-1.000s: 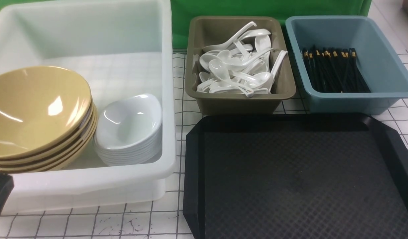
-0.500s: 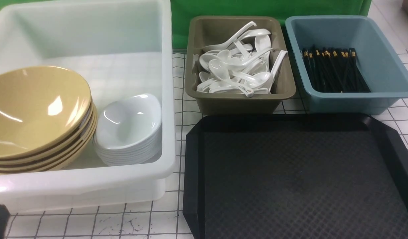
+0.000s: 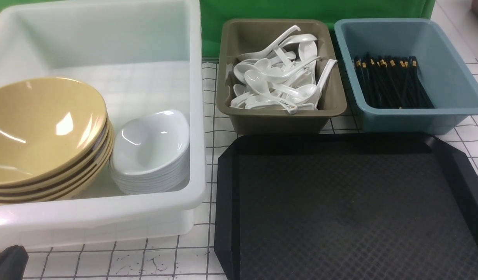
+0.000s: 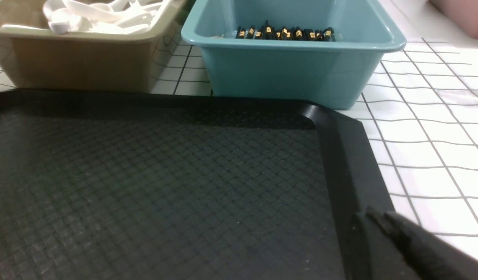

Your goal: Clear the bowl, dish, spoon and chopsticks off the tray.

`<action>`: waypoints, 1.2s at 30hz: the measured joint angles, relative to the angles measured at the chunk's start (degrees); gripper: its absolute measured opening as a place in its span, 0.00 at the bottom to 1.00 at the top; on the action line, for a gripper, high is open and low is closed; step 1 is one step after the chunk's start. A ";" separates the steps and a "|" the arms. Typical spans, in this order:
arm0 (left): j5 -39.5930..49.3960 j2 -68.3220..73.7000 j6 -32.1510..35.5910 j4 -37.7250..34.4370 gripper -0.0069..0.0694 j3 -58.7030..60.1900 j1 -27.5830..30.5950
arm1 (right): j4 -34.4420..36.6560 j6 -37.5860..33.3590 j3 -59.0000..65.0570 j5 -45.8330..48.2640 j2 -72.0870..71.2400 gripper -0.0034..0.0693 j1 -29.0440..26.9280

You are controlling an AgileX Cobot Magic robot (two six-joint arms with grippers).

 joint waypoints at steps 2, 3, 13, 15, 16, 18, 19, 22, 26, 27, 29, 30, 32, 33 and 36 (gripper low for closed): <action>-0.01 0.00 0.07 0.00 0.07 0.00 0.00 | 0.00 0.00 0.00 0.00 0.00 0.16 0.00; -0.12 0.00 0.13 0.00 0.07 0.07 0.00 | 0.00 0.00 0.00 0.00 0.00 0.17 0.00; -0.18 0.00 0.14 0.00 0.07 0.06 0.00 | 0.00 0.00 0.00 0.00 0.00 0.17 0.00; -0.18 0.00 0.14 0.00 0.07 0.06 0.00 | 0.00 0.00 0.00 0.00 0.00 0.18 0.00; -0.18 0.00 0.14 0.00 0.07 0.06 0.00 | 0.00 0.00 0.00 0.00 0.00 0.18 0.00; -0.23 0.00 0.14 0.00 0.07 0.06 0.00 | 0.00 0.00 0.00 0.00 0.00 0.18 0.00; -0.23 0.00 0.14 -0.04 0.07 0.06 0.00 | 0.00 0.00 0.00 0.00 0.00 0.18 0.00; -0.23 0.00 0.14 -0.04 0.07 0.06 0.00 | 0.00 0.00 0.00 0.00 0.00 0.19 0.00; -0.23 0.00 0.14 -0.04 0.07 0.06 0.00 | 0.00 0.00 0.00 0.00 0.00 0.19 0.00; -0.23 0.00 0.14 -0.04 0.07 0.06 0.00 | 0.00 0.00 0.00 0.00 0.00 0.19 0.00; -0.23 0.00 0.14 -0.04 0.07 0.06 0.00 | 0.00 0.00 0.00 0.00 0.00 0.20 0.00; -0.23 0.00 0.14 -0.04 0.07 0.06 0.00 | 0.00 0.00 0.00 0.00 0.00 0.19 0.00; -0.23 0.00 0.14 -0.04 0.07 0.06 0.00 | 0.00 0.00 0.00 0.00 0.00 0.20 0.00; -0.23 0.00 0.14 -0.04 0.07 0.06 0.00 | 0.00 0.00 0.00 0.00 0.00 0.20 0.00; -0.23 0.00 0.14 -0.04 0.07 0.06 0.00 | 0.00 0.00 0.00 0.00 0.00 0.20 0.00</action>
